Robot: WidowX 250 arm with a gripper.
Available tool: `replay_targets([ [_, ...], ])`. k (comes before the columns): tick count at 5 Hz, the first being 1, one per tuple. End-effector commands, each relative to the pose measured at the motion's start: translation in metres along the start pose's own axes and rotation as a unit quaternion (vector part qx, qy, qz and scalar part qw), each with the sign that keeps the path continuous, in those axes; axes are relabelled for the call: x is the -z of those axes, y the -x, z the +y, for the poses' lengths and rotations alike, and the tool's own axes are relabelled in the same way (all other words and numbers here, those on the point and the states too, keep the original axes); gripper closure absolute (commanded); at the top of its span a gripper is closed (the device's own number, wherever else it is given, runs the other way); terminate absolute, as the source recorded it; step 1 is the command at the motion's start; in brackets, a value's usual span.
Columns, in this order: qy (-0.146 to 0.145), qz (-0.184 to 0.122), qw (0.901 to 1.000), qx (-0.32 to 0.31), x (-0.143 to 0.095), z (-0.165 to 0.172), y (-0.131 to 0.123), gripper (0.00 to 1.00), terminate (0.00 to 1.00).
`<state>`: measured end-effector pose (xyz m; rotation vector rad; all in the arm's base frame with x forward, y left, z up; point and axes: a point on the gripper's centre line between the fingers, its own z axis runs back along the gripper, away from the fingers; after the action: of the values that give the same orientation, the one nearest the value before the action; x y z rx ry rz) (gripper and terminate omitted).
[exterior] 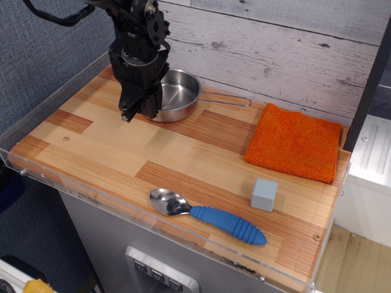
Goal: Move the pot to the bottom-left corner of the counter.
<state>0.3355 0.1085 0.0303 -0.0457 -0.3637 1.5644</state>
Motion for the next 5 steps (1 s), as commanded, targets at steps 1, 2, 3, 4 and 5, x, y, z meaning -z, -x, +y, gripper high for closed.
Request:
replay_targets([
  [1, 0.023, 0.006, 0.9994, 0.026, -0.014, 0.000, 0.008, 1.00, 0.00],
  [2, 0.042, 0.008, 0.9983, 0.040, -0.029, -0.003, 0.005, 1.00, 0.00],
  [3, 0.061, 0.012, 0.9971, 0.043, -0.049, 0.000, 0.001, 1.00, 0.00],
  [4, 0.078, 0.009, 0.9959, 0.045, -0.066, 0.003, -0.005, 1.00, 0.00],
  [5, 0.093, 0.006, 0.9948, 0.041, -0.083, 0.013, -0.013, 1.00, 0.00],
])
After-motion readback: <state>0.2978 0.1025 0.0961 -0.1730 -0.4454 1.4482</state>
